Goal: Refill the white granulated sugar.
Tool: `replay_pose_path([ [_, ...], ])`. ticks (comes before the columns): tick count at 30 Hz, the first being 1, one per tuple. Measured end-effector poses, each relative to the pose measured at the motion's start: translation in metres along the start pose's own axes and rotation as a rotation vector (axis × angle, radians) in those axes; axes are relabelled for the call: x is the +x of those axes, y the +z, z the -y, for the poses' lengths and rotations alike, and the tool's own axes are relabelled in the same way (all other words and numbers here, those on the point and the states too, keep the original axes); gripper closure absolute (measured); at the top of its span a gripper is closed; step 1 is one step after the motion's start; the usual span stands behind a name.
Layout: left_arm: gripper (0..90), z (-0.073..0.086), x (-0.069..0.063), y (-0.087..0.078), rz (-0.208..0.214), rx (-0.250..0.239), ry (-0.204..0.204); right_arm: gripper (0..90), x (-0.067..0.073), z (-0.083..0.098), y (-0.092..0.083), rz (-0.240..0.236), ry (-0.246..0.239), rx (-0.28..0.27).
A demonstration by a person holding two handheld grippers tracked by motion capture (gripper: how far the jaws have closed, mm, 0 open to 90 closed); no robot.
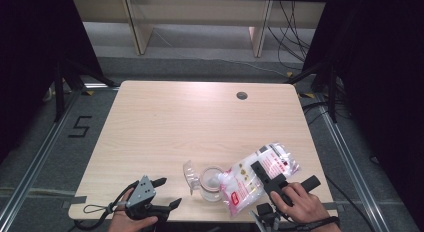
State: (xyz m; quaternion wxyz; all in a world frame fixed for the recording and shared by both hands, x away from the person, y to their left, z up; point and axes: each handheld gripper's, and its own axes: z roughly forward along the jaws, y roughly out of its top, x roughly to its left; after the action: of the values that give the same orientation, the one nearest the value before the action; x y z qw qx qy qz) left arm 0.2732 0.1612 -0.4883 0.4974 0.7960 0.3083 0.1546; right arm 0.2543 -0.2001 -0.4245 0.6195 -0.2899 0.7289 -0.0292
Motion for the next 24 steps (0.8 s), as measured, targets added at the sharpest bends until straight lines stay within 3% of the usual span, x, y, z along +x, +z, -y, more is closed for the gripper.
replay_pose_path([
  [12,18.9,0.0001,-0.0010,0.0000,-0.004,0.007,-0.002,58.1,0.0004,0.0004,-0.0005,0.002,-0.002,-0.003],
  [13,18.9,0.0001,-0.0010,0.0000,-0.005,0.006,-0.003,58.3,-0.0014,0.0014,0.0010,0.018,-0.037,-0.026],
  [16,18.9,0.0003,-0.0006,0.0001,0.000,0.001,-0.001,58.5,-0.0017,0.0011,0.0013,0.016,-0.040,-0.026],
  [21,18.9,0.0001,-0.0010,-0.0001,-0.005,0.007,-0.001,58.8,-0.0018,0.0014,0.0010,0.015,-0.040,-0.025],
  [22,18.9,0.0001,-0.0010,-0.0001,-0.005,0.007,-0.001,59.0,-0.0002,0.0008,-0.0004,0.007,-0.001,-0.011],
  [23,18.9,0.0001,-0.0009,-0.0001,-0.005,0.007,-0.001,59.0,-0.0002,0.0008,-0.0004,0.007,-0.001,-0.011],
  [24,18.9,0.0000,-0.0009,-0.0002,-0.006,0.006,-0.001,59.1,-0.0020,0.0019,0.0006,0.009,-0.034,-0.023],
])
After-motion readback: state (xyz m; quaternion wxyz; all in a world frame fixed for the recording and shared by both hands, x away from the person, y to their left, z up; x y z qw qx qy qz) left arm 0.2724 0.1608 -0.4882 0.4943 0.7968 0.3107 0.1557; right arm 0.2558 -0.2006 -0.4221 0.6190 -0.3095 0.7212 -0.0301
